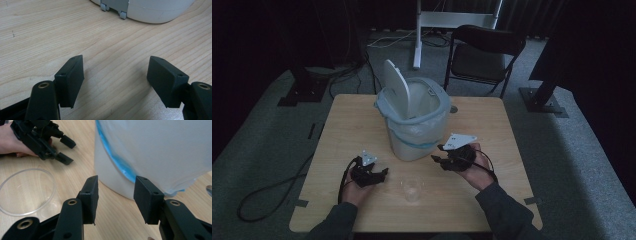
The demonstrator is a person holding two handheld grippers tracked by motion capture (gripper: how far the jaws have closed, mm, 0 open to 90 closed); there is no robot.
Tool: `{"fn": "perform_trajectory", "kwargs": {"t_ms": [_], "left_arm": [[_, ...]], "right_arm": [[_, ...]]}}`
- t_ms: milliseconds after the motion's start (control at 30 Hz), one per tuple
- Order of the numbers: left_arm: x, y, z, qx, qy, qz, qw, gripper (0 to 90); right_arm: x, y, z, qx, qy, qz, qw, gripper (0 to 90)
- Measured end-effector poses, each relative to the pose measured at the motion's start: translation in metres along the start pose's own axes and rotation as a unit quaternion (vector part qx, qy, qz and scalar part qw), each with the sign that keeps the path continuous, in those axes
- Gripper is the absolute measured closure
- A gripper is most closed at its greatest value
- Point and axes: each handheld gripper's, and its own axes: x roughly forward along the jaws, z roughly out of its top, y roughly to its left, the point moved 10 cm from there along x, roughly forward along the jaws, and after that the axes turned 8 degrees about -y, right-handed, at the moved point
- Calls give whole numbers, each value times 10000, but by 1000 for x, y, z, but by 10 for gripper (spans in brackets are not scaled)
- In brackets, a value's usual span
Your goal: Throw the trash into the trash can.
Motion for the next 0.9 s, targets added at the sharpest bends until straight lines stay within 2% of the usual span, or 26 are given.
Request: {"fn": "perform_trajectory", "kwargs": {"t_ms": [733,900], "left_arm": [[0,0,0,0,3,2,10000,302],[0,0,0,-7,3,2,10000,303]], "right_arm": [[14,34,-6,58,42,442,9990,533],[16,44,-4,147,25,661,9977,532]]}}
